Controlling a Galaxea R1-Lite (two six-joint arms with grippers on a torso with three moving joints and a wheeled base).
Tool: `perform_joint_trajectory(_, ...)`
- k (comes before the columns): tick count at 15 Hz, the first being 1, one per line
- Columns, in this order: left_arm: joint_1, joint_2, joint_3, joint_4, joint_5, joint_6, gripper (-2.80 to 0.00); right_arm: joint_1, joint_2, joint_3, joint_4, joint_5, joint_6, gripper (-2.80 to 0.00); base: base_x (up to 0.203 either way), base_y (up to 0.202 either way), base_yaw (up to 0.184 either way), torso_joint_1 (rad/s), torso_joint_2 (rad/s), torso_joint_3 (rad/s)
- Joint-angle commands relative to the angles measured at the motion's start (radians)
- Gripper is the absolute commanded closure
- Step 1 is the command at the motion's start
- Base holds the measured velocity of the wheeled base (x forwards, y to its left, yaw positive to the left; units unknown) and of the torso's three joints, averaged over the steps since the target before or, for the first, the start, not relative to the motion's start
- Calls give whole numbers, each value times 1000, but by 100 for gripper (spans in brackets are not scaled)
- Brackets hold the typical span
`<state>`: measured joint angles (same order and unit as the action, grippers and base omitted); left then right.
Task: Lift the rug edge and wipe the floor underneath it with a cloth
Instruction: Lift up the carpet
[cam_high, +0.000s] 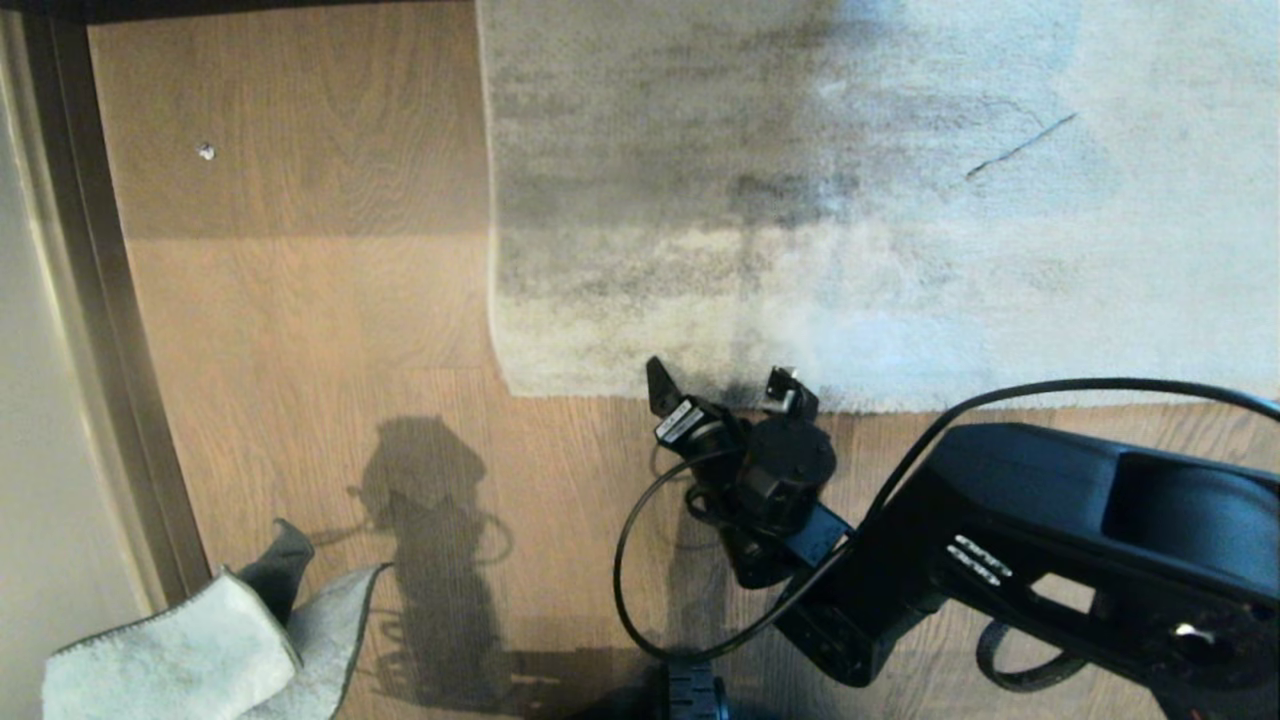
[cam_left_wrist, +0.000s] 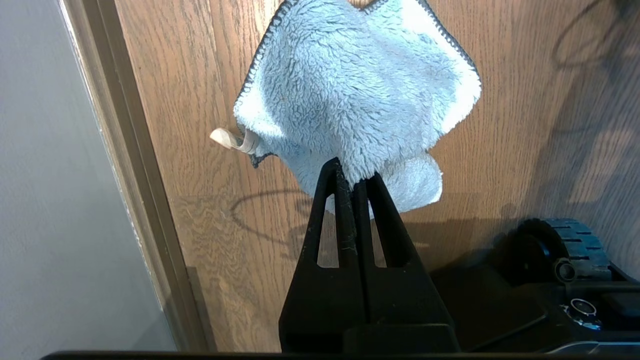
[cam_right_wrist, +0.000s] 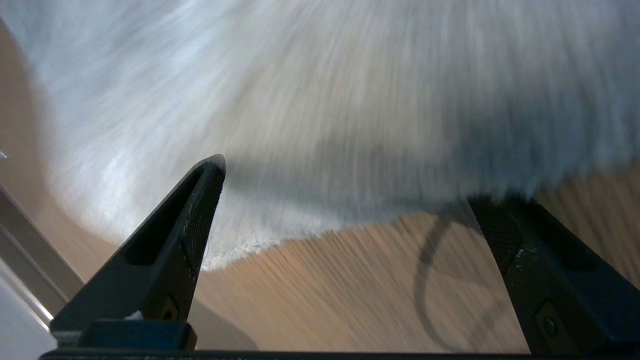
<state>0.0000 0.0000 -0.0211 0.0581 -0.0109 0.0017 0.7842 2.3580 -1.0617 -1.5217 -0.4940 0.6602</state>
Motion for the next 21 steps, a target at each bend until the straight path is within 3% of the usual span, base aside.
perform_joint_trajectory(1,0,0,0,0,0,0,0,20,-54,45,-48,-8,4,-280,0,0,0,0,0,0)
perform_joint_trajectory(10,0,0,0,0,0,0,0,85,-155,156,-48,-6,-26,-280,0,0,0,0,0,0)
perform_joint_trajectory(17,0,0,0,0,0,0,0,104,-171,174,-48,-6,-105,-280,0,0,0,0,0,0)
perform_joint_trajectory(21,0,0,0,0,0,0,0,105,-159,161,-48,-7,-66,-280,0,0,0,0,0,0)
